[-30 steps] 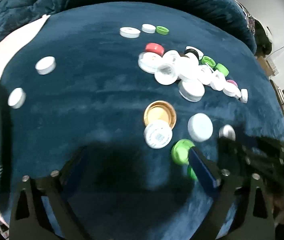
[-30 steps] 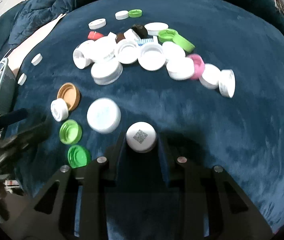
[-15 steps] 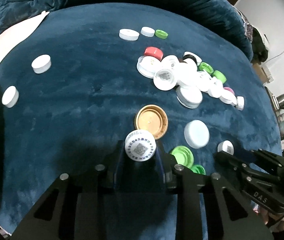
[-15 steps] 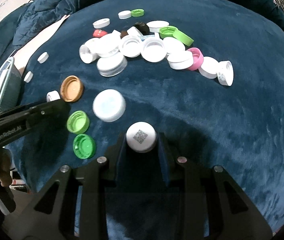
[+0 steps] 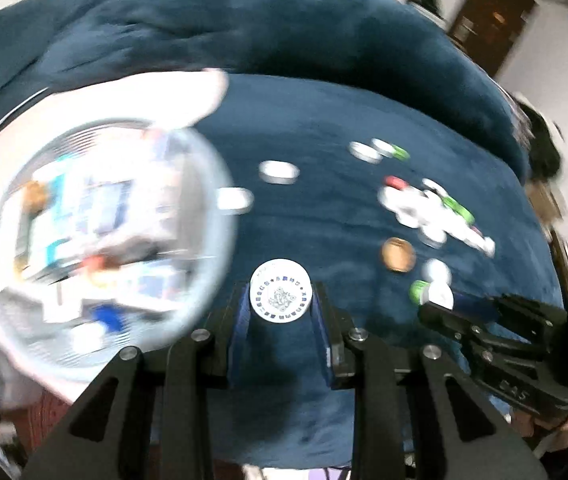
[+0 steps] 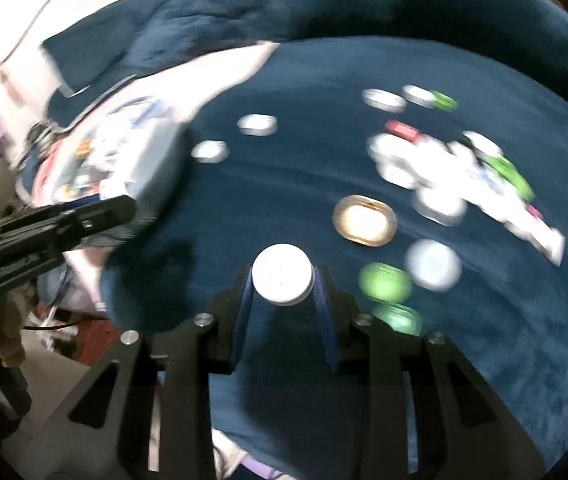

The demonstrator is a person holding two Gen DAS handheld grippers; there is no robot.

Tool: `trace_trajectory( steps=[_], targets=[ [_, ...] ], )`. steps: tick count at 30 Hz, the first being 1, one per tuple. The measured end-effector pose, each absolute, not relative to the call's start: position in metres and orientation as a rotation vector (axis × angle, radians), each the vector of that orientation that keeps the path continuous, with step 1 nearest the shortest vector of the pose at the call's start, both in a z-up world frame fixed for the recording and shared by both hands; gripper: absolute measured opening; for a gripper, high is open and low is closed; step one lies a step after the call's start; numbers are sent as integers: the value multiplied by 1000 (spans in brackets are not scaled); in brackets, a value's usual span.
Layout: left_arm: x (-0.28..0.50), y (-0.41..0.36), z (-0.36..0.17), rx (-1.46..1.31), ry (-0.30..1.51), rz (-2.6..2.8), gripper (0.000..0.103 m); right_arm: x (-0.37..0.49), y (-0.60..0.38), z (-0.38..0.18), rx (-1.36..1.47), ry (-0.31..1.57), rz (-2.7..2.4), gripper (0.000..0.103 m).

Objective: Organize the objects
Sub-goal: 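Carry the white cap into the basket with the left gripper while the right gripper drops its white cap there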

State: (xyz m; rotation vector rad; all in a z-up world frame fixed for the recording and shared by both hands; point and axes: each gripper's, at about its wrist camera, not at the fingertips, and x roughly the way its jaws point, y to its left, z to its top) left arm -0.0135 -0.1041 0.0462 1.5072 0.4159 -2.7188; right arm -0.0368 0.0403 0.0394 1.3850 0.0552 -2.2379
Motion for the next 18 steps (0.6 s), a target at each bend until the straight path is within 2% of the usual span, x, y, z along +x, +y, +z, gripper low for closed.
trace_trajectory(
  steps=[8, 14, 15, 16, 17, 18],
  targets=[
    [16, -215, 37, 1407, 588, -2491, 30, -30, -85, 63, 1240, 134, -2051, 32],
    [26, -240, 31, 1394, 593, -2437, 30, -40, -136, 58, 1273, 81, -1933, 32],
    [27, -242, 30, 1396, 582, -2424, 34, -43, -141, 54, 1303, 35, -1894, 32],
    [28, -244, 30, 1397, 572, -2410, 44, -45, -142, 52, 1329, 9, -1874, 32],
    [28, -246, 29, 1394, 561, -2391, 77, -47, -142, 50, 1347, -12, -1865, 33],
    [30, -247, 30, 1376, 550, -2376, 98, -46, -140, 50, 1350, -28, -1868, 38]
  ],
)
